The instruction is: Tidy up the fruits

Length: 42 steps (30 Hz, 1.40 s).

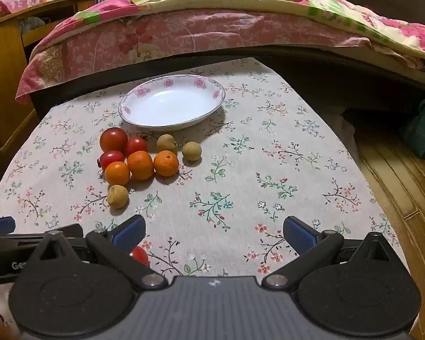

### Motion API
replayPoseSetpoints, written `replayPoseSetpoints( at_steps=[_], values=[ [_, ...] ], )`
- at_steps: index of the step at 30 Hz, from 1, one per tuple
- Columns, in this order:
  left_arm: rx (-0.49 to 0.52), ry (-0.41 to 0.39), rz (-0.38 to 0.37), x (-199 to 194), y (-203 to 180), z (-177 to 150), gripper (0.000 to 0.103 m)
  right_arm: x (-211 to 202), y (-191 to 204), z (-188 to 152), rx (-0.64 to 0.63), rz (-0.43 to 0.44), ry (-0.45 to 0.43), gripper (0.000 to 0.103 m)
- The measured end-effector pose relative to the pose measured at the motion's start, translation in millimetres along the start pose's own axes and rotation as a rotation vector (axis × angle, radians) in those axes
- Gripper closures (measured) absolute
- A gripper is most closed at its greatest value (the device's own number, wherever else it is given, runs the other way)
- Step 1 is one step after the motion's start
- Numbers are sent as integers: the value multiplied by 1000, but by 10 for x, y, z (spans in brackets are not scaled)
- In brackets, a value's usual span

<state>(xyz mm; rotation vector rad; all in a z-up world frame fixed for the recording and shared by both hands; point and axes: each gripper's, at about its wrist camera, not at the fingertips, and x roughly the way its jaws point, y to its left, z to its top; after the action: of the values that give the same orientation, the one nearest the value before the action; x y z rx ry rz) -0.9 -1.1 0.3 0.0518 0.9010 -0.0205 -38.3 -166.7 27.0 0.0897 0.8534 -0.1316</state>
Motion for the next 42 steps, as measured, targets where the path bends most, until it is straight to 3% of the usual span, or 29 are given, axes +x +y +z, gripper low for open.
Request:
replayPoseSetpoints(
  at_steps=[42],
  values=[
    [-12,16,-3,24,50,-50,0,111,11,-48,-24,-44,41,0]
  ],
)
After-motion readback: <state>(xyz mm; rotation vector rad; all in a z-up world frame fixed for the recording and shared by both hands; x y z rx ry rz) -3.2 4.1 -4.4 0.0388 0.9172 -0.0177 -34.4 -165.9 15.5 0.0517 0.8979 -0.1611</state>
